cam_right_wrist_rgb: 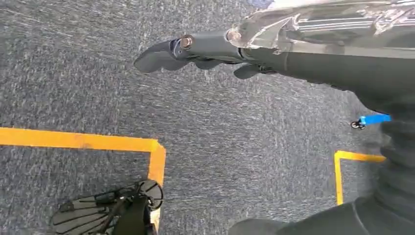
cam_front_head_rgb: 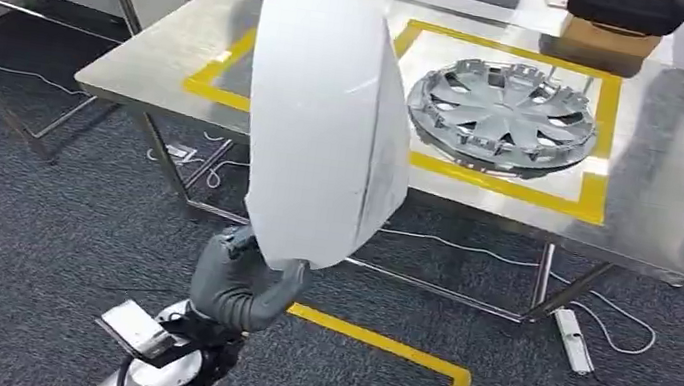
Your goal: Take the parts from the cabinet and place them on the table.
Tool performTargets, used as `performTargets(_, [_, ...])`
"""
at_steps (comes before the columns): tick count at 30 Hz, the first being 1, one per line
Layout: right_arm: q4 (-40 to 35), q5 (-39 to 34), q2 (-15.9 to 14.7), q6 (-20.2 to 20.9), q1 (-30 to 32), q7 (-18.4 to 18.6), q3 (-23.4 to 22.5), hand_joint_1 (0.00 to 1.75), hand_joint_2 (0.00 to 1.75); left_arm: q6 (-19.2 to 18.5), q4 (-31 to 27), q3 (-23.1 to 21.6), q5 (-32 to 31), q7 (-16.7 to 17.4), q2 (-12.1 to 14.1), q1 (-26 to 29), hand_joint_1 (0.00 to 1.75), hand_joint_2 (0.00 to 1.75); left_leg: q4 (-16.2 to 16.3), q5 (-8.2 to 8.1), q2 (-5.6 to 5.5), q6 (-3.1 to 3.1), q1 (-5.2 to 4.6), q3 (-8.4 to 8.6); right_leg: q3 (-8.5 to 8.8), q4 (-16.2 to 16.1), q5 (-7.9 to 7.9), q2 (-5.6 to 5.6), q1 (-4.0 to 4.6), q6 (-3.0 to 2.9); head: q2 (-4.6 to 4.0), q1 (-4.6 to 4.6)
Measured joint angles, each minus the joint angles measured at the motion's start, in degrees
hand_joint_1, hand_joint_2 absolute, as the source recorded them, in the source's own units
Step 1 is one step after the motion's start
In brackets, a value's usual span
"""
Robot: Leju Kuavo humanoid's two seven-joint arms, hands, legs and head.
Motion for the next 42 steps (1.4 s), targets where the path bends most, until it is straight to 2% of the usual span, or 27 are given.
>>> performTargets(2, [0.02,0.09,0.0,0.0,0.21,-0.02,0.11,0.0,1.75,0.02,0.0,0.04,0.02,0.0,-0.04,0.03,1.75,1.75,-0.16,0.33,0.09,0.88,-0.05,-0.03,0.12,-0.45,0.22,0.03,-0.25,0.73,0.0,0.02])
performTargets(3, [0.0,0.09,0.0,0.0,0.25,-0.02,0.13,0.0,1.75,0.02,0.0,0.04,0.02,0.0,-0.11,-0.03,1.75,1.75,-0.35,0.55,0.31,1.26,0.21,0.03,-0.22,0.08,-0.26,-0.69,-0.25,0.9,0.0,0.0])
performTargets(4, [0.0,0.11,0.0,-0.04,0.22,-0.04,0.2,0.0,1.75,0.02,0.0,0.04,0.0,-0.02,-0.11,-0.06,1.75,1.75,-0.34,0.58,0.37,1.53,0.22,0.03,-1.09,2.16,-1.88,-2.53,-0.07,1.07,0.0,0.57])
performTargets(6, [0.0,0.11,0.0,-0.04,0.01,-0.07,0.33,0.0,1.75,0.0,0.0,0.04,0.02,-0.02,-0.09,0.05,1.75,1.75,-0.34,0.59,0.79,1.83,0.07,-0.03,-4.98,11.0,-6.43,-3.78,-0.1,1.24,0.0,0.7])
performTargets(7, [0.0,0.11,0.0,-0.04,0.02,-0.04,0.46,0.0,1.75,0.02,0.0,0.09,0.02,-0.02,-0.04,0.1,1.75,1.75,-0.33,0.58,0.99,1.85,0.02,-0.05,-6.88,15.31,-8.07,-3.94,-0.08,1.3,0.0,0.77])
performTargets(8, [0.0,0.13,0.0,-0.07,0.1,-0.02,0.5,0.0,1.75,0.0,0.02,0.09,0.0,-0.02,-0.02,0.11,1.75,1.75,-0.33,0.57,1.14,1.86,-0.02,-0.05,-7.93,17.71,-8.51,-3.94,-0.06,1.31,0.0,0.72])
performTargets(9, [0.0,0.17,0.0,-0.09,0.17,0.18,0.52,0.0,1.75,0.0,0.02,0.09,0.0,-0.02,-0.02,0.11,1.75,1.75,-0.32,0.57,1.19,1.85,-0.02,-0.01,-7.51,17.1,-7.6,-3.94,-0.06,1.24,0.0,0.72])
performTargets(10, [0.0,0.22,0.0,-0.13,0.19,0.24,0.55,0.0,1.75,0.02,0.02,0.09,0.02,-0.02,-0.04,0.1,1.75,1.75,-0.31,0.56,1.21,1.84,-0.02,0.03,-5.76,13.84,-5.61,-3.95,-0.06,1.14,0.0,0.74])
performTargets(12, [0.0,0.33,-0.02,-0.26,0.08,0.35,0.63,0.0,1.75,0.02,0.02,0.09,0.0,-0.02,-0.07,0.08,1.75,1.75,-0.29,0.43,1.26,1.61,0.03,0.28,0.01,3.2,-1.13,-4.42,-0.07,0.91,0.0,0.77])
performTargets(13, [0.02,0.44,0.0,-0.26,-0.05,0.39,0.68,0.0,1.75,0.02,0.02,0.09,0.02,-0.02,-0.07,0.09,1.75,1.75,-0.27,0.34,1.3,1.26,-0.21,0.29,1.49,0.29,-1.8,-5.18,0.07,0.87,0.0,0.74])
performTargets(17, [0.0,1.11,-0.02,-0.55,-0.01,1.01,1.01,0.0,1.75,0.0,0.02,0.09,0.0,-0.02,-0.07,0.02,1.75,1.75,-0.67,0.69,1.43,-0.08,-0.24,0.29,1.31,0.23,-1.33,-4.31,0.46,-0.56,0.0,0.61])
performTargets(19, [0.0,1.48,-0.02,-0.66,-0.07,1.2,1.11,0.0,1.75,0.0,0.0,0.13,0.0,-0.02,-0.04,-0.06,1.75,1.75,0.77,-0.93,1.18,-0.81,-0.21,-0.25,1.46,-0.18,-0.95,-4.14,-0.01,-1.31,0.0,0.31])
performTargets(20, [0.0,1.72,-0.02,-0.66,-0.14,1.11,1.29,0.0,1.75,0.0,0.02,0.13,0.0,-0.02,-0.02,-0.1,1.75,1.75,4.22,-3.17,1.14,-1.02,-0.17,-1.85,1.4,-0.18,-0.93,-4.06,-0.01,-1.61,0.0,-0.02])
performTargets(22, [0.0,2.34,-0.02,-0.59,-0.04,0.61,1.66,0.0,1.75,0.02,0.02,0.13,0.0,-0.04,0.04,-0.03,1.75,1.75,13.25,-7.28,1.13,-1.24,-0.12,-6.23,1.26,-0.18,-0.95,-3.96,0.04,-1.71,0.0,-0.04])
performTargets(23, [0.0,2.45,-0.02,-0.59,0.02,0.44,1.9,0.0,1.75,0.02,0.09,0.13,0.0,-0.04,0.07,0.03,1.75,1.75,16.46,-8.11,1.12,-1.25,-0.12,-7.9,1.19,-0.18,-0.93,-3.9,0.07,-1.74,0.0,-0.09])
performTargets(24, [0.0,2.64,-0.02,-0.59,0.07,0.37,2.1,0.0,1.75,0.04,0.13,0.15,0.0,-0.04,0.09,0.07,1.75,1.75,16.76,-7.37,1.12,-1.19,-0.12,-8.15,1.18,-0.17,-0.91,-3.82,0.07,-1.76,0.0,-0.04])
performTargets(29, [0.0,2.62,-0.02,-0.61,0.06,0.41,2.14,0.0,1.75,0.04,0.13,0.15,0.0,-0.04,0.09,0.07,1.75,1.75,15.79,-6.33,1.12,-1.12,-0.12,-7.75,1.18,-0.17,-0.9,-3.73,0.07,-1.75,0.0,-0.09])
performTargets(31, [0.0,2.04,0.0,-0.63,0.02,0.96,2.14,0.0,1.75,0.04,0.15,0.15,0.0,-0.04,0.07,0.06,1.75,1.75,9.81,-2.47,0.96,-0.85,-0.11,-4.79,1.23,-0.16,-0.81,-2.81,0.06,-1.58,0.0,-0.04])
performTargets(32, [0.0,-0.26,0.0,-0.63,-0.39,1.86,1.95,0.0,1.75,0.04,0.2,0.11,0.0,-0.04,0.04,0.12,1.75,1.75,-0.53,0.22,-2.85,-0.21,0.29,0.34,0.44,-0.05,-0.37,-1.25,0.11,-0.34,0.0,0.09])
performTargets(34, [0.02,-0.61,0.0,-0.61,-0.08,1.92,1.86,0.0,1.75,0.04,0.2,0.09,0.0,-0.04,0.04,0.1,1.75,1.75,-0.53,0.23,-2.04,0.55,-0.1,0.34,0.43,-0.73,0.15,-0.28,-0.3,0.51,0.0,0.09])
performTargets(35, [0.0,-0.77,0.0,-0.63,0.03,1.97,1.84,0.0,1.75,0.04,0.2,0.04,0.0,-0.04,-0.09,0.05,1.75,1.75,-1.07,0.62,-1.27,1.09,0.26,0.48,0.24,-0.64,0.16,-0.05,-0.28,0.79,0.0,-0.09])
performTargets(36, [0.02,-0.81,0.0,-0.63,0.12,1.99,1.81,0.0,1.75,0.02,0.2,0.02,0.0,-0.04,-0.11,-0.03,1.75,1.75,-1.17,0.71,-0.7,1.39,0.32,0.63,-0.27,0.15,-0.52,-1.58,-0.22,0.9,0.0,0.24])
performTargets(37, [0.02,-0.83,0.0,-0.63,0.02,2.01,1.77,0.0,1.75,0.02,0.2,0.02,0.0,-0.04,-0.11,-0.06,1.75,1.75,-1.17,0.64,-0.17,1.71,0.32,0.65,-1.58,3.01,-2.44,-2.89,-0.16,1.08,0.0,0.66])
performTargets(38, [0.02,-0.83,0.0,-0.61,-0.14,2.01,1.73,0.0,1.75,0.02,0.2,0.02,0.0,-0.04,-0.11,0.0,1.75,1.75,-1.17,0.59,0.5,1.81,0.21,0.66,-3.74,7.67,-4.77,-3.49,-0.25,1.32,0.0,0.74])
performTargets(40, [0.02,-0.87,0.0,-0.39,-0.1,2.01,1.51,0.0,1.75,0.02,0.24,0.02,0.0,-0.04,-0.09,0.0,1.75,1.75,-1.14,0.48,1.82,1.98,0.06,0.67,-7.88,16.59,-8.12,-3.92,-0.24,1.63,0.0,0.74])
performTargets(41, [0.02,-0.9,0.0,-0.24,0.02,2.05,1.46,0.0,1.75,0.02,0.26,0.02,0.0,-0.04,-0.09,0.0,1.75,1.75,-1.13,0.47,2.28,1.97,0.03,0.73,-8.3,17.53,-7.93,-3.94,-0.25,1.64,0.0,0.7])
performTargets(42, [0.02,-0.92,0.0,-0.17,0.16,2.18,1.44,0.0,1.75,0.02,0.26,0.02,0.0,-0.04,-0.09,0.0,1.75,1.75,-1.13,0.36,2.8,1.93,0.03,0.84,-7.27,15.71,-6.43,-3.99,-0.24,1.64,0.0,0.76])
